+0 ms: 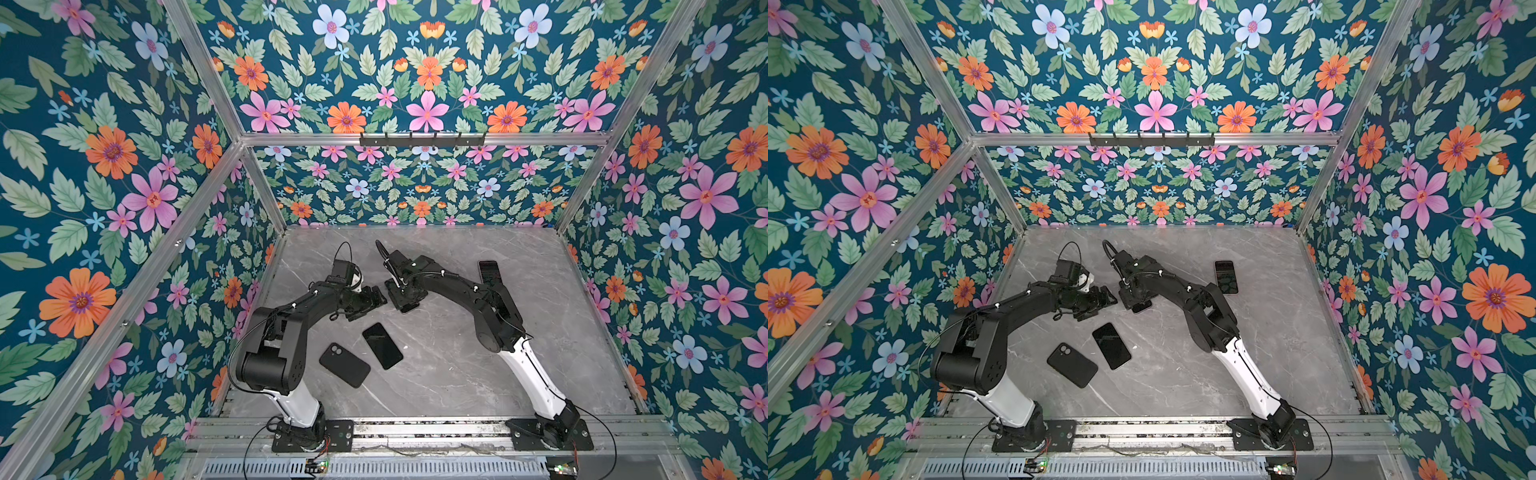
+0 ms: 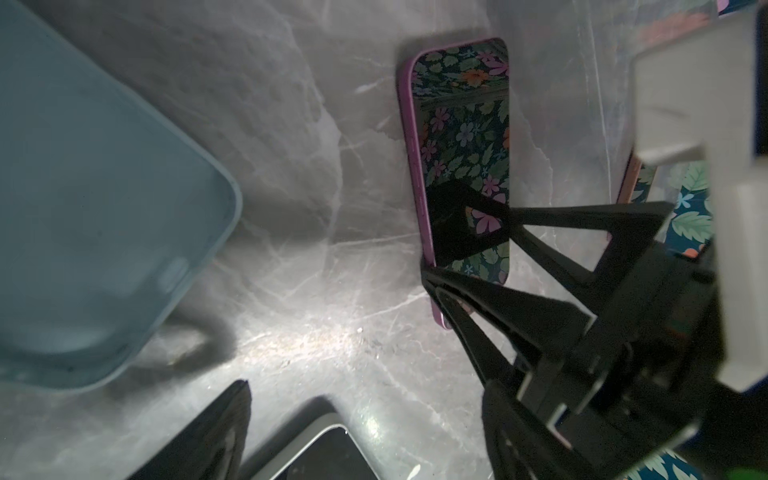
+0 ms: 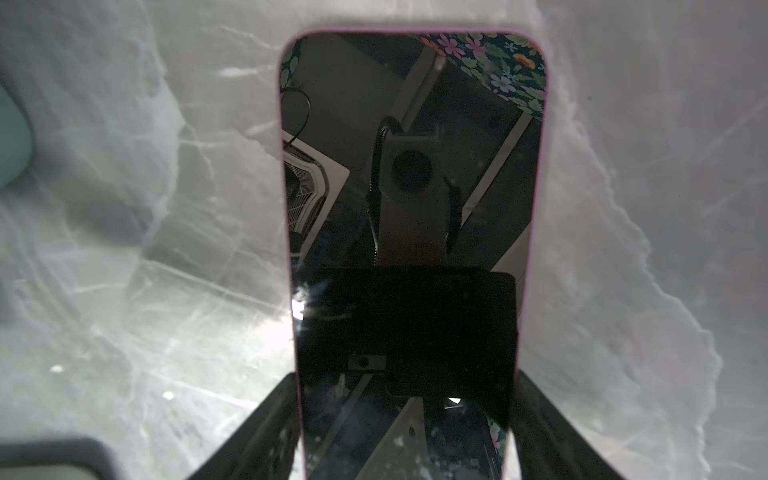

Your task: Put the phone into the phone case

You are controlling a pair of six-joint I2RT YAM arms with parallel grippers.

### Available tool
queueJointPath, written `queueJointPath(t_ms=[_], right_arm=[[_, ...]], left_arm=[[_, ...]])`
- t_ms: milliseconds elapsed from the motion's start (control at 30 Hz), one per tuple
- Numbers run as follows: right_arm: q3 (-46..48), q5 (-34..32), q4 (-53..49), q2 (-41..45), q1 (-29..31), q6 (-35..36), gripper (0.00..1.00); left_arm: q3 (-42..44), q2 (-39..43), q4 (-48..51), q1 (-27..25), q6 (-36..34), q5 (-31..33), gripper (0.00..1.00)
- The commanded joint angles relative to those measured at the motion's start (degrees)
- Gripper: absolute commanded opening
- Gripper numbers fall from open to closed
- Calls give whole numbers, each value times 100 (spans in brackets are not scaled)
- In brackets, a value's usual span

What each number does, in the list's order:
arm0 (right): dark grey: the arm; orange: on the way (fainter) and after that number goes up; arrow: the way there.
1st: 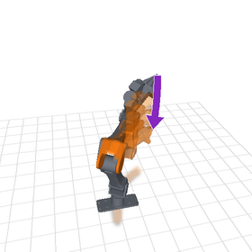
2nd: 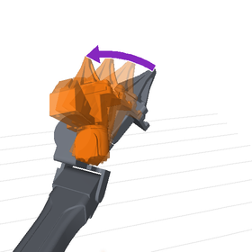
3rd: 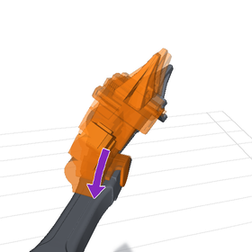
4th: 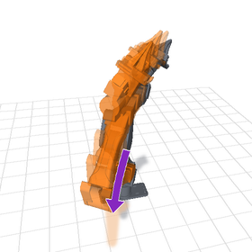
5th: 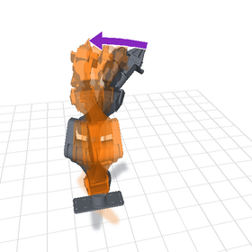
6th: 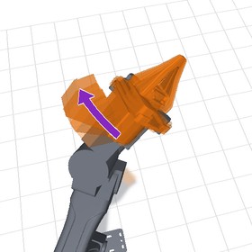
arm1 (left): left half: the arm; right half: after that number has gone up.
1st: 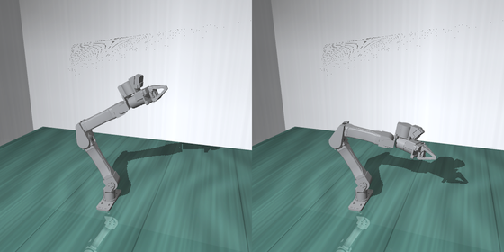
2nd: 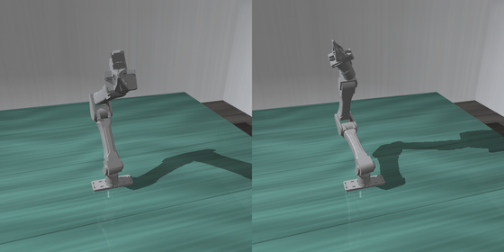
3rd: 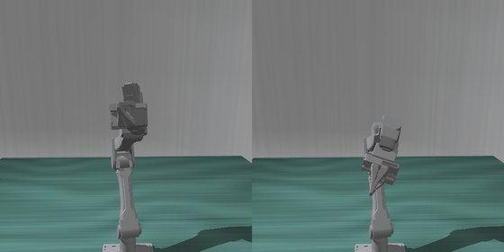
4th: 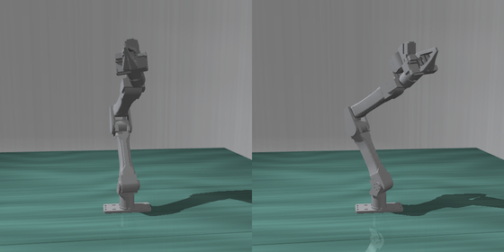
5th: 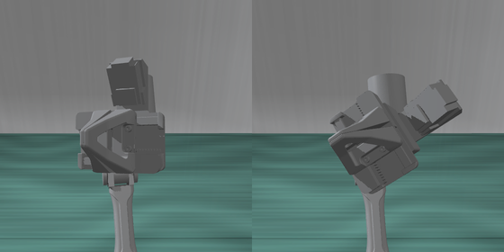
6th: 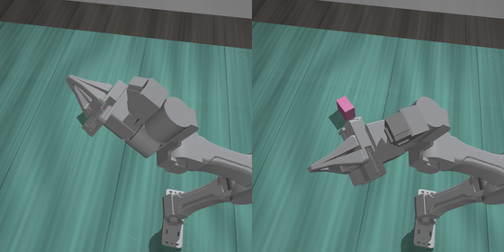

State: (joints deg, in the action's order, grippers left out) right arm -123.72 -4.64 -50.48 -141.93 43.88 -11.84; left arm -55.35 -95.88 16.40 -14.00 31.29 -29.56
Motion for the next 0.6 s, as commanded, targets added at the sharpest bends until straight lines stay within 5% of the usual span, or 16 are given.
queueJointPath(t_ms=[0, 300, 567], right_arm=[[365, -58, -354, 57, -2, -28, 70], [2573, 916, 1158, 1492, -82, -245, 66], [3520, 1480, 1876, 1921, -201, -407, 64]], left_arm=[[-61, -53, -126, 4, 99, -106, 88], [-42, -382, -1179, -3, 838, -680, 84], [64, -849, -2332, -154, 1494, -1177, 74]])
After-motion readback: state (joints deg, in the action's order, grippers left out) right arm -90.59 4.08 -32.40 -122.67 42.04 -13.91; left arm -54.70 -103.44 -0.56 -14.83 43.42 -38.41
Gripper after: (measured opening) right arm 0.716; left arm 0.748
